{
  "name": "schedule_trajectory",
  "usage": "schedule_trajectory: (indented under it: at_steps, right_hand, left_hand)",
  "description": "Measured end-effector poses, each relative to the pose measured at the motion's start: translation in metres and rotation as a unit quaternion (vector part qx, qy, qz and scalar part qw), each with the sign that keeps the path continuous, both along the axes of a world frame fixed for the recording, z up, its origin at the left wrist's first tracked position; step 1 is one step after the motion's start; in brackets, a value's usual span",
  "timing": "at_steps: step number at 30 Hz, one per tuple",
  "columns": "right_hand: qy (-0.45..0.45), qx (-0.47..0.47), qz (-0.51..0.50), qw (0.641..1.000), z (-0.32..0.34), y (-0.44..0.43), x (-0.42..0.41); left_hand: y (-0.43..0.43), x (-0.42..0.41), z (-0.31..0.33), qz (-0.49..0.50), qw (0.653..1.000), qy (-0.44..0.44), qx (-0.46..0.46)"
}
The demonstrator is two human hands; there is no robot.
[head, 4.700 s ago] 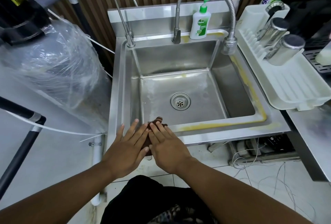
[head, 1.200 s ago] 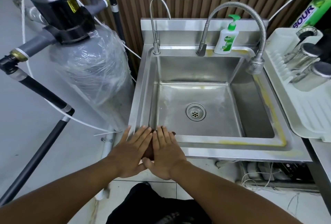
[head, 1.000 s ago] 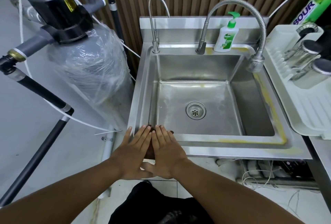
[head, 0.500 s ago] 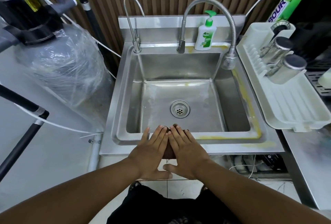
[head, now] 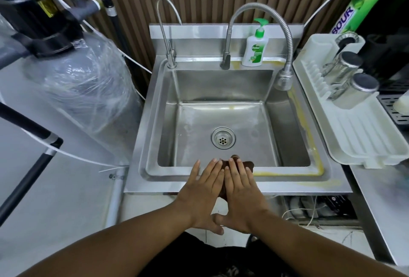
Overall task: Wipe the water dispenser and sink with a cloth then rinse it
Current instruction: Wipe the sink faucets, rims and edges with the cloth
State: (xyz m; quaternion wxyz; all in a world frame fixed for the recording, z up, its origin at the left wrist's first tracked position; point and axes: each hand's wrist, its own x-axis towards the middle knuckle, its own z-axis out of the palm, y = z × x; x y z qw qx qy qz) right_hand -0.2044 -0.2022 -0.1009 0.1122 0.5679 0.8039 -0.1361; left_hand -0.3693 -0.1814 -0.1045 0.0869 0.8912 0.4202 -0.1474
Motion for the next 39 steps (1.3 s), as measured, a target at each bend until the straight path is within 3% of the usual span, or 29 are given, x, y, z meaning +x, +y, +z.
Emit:
schedule_trajectory:
  at_steps: [13, 22, 29, 39]
  right_hand:
    - [0.006, -0.030, 0.071, 0.997, 0.003, 0.016, -0.136]
    - [0.032, -0.019, 0.060, 0.998, -0.001, 0.017, -0.201]
    - [0.056, -0.007, 0.116, 0.992, -0.006, 0.020, -0.187]
    - [0.034, 0.027, 0.125, 0.991, -0.002, 0.017, -0.112]
  left_hand:
    - [-0.002, -0.143, 0.012, 0.035, 0.999, 0.028, 0.004]
    - [-0.002, -0.205, 0.011, 0.048, 0.998, 0.043, -0.016]
    - [-0.007, -0.201, 0.010, 0.062, 0.998, 0.027, -0.016]
    - [-0.007, -0.129, 0.007, 0.033, 0.999, 0.029, -0.014]
